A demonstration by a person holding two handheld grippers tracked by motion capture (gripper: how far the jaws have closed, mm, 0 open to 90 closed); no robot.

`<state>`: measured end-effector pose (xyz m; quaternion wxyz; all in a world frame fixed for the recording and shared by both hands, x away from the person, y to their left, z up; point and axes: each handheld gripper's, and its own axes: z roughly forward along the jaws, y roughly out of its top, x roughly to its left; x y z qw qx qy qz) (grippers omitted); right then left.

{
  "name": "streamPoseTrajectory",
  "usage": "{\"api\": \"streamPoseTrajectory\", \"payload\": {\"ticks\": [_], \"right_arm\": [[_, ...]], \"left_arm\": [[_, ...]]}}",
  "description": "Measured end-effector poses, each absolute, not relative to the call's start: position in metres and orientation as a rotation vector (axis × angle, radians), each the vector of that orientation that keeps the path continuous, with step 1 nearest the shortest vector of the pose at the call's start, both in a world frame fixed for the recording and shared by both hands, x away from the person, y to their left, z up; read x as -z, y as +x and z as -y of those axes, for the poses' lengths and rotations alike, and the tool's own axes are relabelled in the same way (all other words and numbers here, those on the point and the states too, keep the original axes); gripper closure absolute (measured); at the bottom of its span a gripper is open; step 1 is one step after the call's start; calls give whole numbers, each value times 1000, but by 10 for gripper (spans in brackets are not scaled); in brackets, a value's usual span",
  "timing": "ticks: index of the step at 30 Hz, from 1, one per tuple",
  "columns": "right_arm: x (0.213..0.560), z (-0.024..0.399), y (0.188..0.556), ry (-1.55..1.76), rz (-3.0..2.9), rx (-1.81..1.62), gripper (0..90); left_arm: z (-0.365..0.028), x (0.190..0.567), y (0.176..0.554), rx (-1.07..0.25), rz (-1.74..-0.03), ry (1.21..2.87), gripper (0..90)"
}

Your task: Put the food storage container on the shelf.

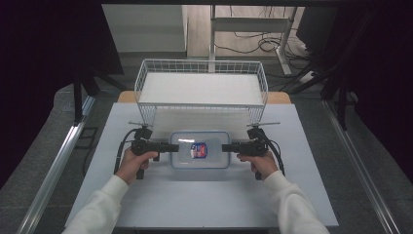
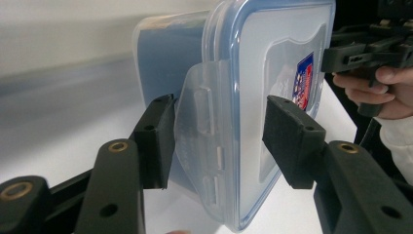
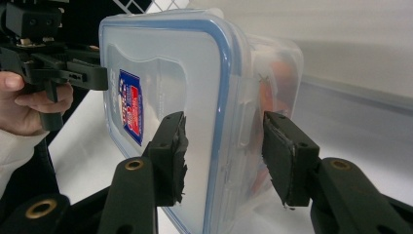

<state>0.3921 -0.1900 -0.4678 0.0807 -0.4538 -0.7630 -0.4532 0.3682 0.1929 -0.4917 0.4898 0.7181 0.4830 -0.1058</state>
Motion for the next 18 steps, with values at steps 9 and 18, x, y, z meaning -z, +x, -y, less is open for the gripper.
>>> {"api": "streamPoseTrajectory", "payload": {"ticks": [9, 18], "right_arm": [[466, 193, 405, -1400, 2227, 1402, 517], [471, 188, 420, -1463, 2190, 1421, 515]], "left_arm": [[-194, 487, 384, 255, -1162, 1724, 492], [-199, 494, 403, 244, -1158, 1699, 489]]}}
